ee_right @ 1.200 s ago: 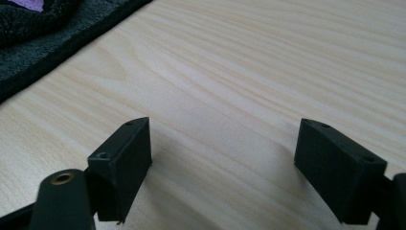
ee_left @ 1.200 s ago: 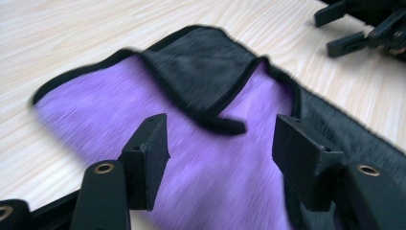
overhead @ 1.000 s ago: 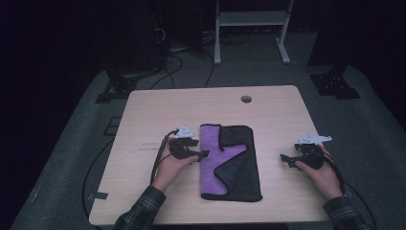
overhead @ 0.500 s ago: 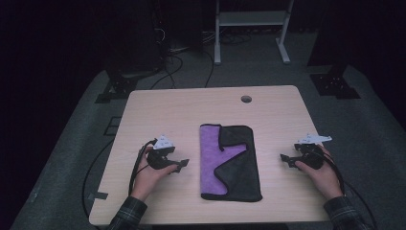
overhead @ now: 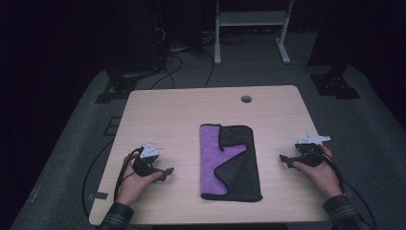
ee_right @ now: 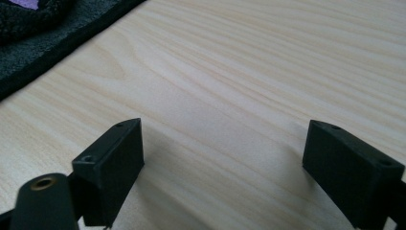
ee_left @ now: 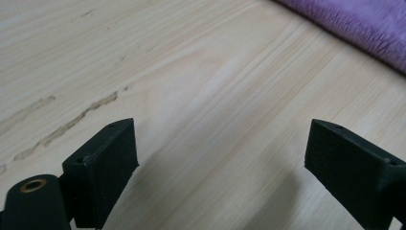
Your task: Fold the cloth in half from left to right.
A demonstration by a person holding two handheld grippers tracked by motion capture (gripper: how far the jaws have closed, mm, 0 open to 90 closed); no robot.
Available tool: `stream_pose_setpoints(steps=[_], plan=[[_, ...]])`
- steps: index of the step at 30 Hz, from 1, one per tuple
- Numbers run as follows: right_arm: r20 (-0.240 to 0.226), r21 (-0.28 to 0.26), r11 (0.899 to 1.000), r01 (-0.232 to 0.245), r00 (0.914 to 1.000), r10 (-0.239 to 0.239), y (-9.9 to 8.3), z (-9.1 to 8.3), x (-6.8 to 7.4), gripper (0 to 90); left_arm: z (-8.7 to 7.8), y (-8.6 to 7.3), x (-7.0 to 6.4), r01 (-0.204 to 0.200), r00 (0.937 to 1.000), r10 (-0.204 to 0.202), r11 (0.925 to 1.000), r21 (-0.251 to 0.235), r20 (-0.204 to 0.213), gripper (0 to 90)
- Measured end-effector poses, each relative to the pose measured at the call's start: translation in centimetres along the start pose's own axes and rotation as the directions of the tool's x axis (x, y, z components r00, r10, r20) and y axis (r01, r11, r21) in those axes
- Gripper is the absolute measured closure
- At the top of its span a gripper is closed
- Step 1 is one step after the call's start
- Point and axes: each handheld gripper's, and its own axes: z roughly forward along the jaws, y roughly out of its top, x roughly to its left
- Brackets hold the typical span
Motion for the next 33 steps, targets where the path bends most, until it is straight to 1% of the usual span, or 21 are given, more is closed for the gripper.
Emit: stream_pose_setpoints(steps=[3, 4, 6, 8, 10, 11, 12, 13, 14, 16, 17, 20, 22, 23, 25, 29, 30, 31, 33], plan=[[0.005, 0.002, 1.0, -0.007, 1.0, 0.006, 0.0, 0.0, 0.1, 12.3, 0.1, -0.3, 0.1, 0.002, 1.0, -0.002, 1.0, 0.009, -0.006, 9.8], [0.006, 0.003, 1.0, -0.008, 1.0, 0.008, 0.0, 0.0, 0.1, 12.3, 0.2, -0.4, 0.1, -0.006, 1.0, 0.006, 1.0, 0.007, -0.007, 8.8], [0.009, 0.002, 1.0, -0.012, 0.9999, 0.012, 0.0, 0.0, 0.2, 12.9, 0.1, -0.5, 0.1, -0.008, 1.0, 0.008, 1.0, 0.0, -0.005, 8.4], [0.014, 0.002, 1.0, -0.016, 0.9998, 0.016, 0.1, -0.1, 0.1, 19.2, 0.1, -0.7, 0.2, -0.011, 0.9999, 0.011, 0.9999, -0.006, -0.005, 6.8], [0.01, -0.001, 1.0, -0.023, 0.9997, 0.023, 0.2, -0.2, 0.0, 26.9, 0.2, -0.7, 0.2, 0.002, 0.9999, -0.002, 1.0, -0.001, -0.014, 3.6], [0.008, 0.002, 1.0, -0.028, 0.9996, 0.028, 0.3, -0.3, 0.0, 30.0, 0.2, -0.7, 0.2, 0.0, 0.9999, 0.0, 1.0, 0.002, -0.015, 2.4], [0.002, 0.004, 0.999, -0.031, 0.9995, 0.031, 0.4, -0.3, 0.0, 32.2, 0.2, -0.7, 0.2, 0.003, 0.9998, -0.003, 1.0, 0.004, -0.018, 2.3], [-0.014, 0.006, 0.999, -0.034, 0.9993, 0.034, 0.5, -0.3, 0.0, 36.1, 0.3, -0.7, 0.2, 0.014, 0.9996, -0.014, 0.9999, 0.01, -0.025, 0.9], [-0.029, 0.009, 0.999, -0.033, 0.999, 0.034, 0.6, -0.4, 0.1, 38.9, 0.3, -0.7, 0.2, 0.015, 0.9995, -0.015, 0.9998, 0.01, -0.026, 0.0], [-0.048, 0.014, 0.999, -0.03, 0.9984, 0.03, 0.8, -0.3, 0.2, 41.1, 0.3, -0.7, 0.2, 0.015, 0.9995, -0.015, 0.9998, 0.009, -0.026, 0.0], [-0.054, 0.004, 1.0, -0.019, 0.9984, 0.019, 0.9, -0.3, 0.3, 43.3, 0.3, -0.7, 0.2, 0.016, 0.9996, -0.015, 0.9998, 0.009, -0.026, 0.0], [-0.062, -0.013, 1.0, 0.004, 0.9981, -0.005, 1.4, -0.4, 0.6, 45.8, 0.3, -0.7, 0.2, 0.016, 0.9996, -0.016, 0.9998, 0.009, -0.025, 0.0], [-0.072, -0.03, 0.999, 0.012, 0.9973, -0.014, 1.9, -0.4, 0.7, 46.3, 0.3, -0.7, 0.2, 0.017, 0.9995, -0.017, 0.9998, 0.009, -0.025, 0.0], [-0.081, -0.044, 0.999, 0.008, 0.9966, -0.012, 2.2, -0.5, 0.8, 47.0, 0.3, -0.7, 0.2, 0.017, 0.9995, -0.017, 0.9998, 0.009, -0.025, 0.0], [-0.09, -0.05, 0.999, 0.02, 0.9957, -0.025, 2.8, -0.5, 1.0, 48.0, 0.3, -0.7, 0.2, 0.017, 0.9996, -0.017, 0.9998, 0.009, -0.024, 0.0], [-0.112, -0.072, 0.997, 0.02, 0.9933, -0.028, 3.8, -0.3, 1.5, 50.7, 0.3, -0.7, 0.2, 0.017, 0.9996, -0.016, 0.9998, 0.01, -0.024, 0.0], [-0.116, -0.069, 0.997, 0.03, 0.9925, -0.038, 4.2, -0.2, 1.7, 51.1, 0.3, -0.7, 0.2, 0.017, 0.9996, -0.017, 0.9998, 0.01, -0.024, 0.0], [-0.123, -0.077, 0.996, 0.038, 0.9912, -0.048, 4.5, -0.2, 1.9, 51.6, 0.3, -0.7, 0.2, 0.017, 0.9996, -0.017, 0.9998, 0.01, -0.025, 0.0], [-0.135, -0.087, 0.995, 0.042, 0.9894, -0.053, 5.1, -0.1, 2.2, 52.4, 0.3, -0.7, 0.2, 0.017, 0.9996, -0.017, 0.9998, 0.009, -0.024, 0.0]])
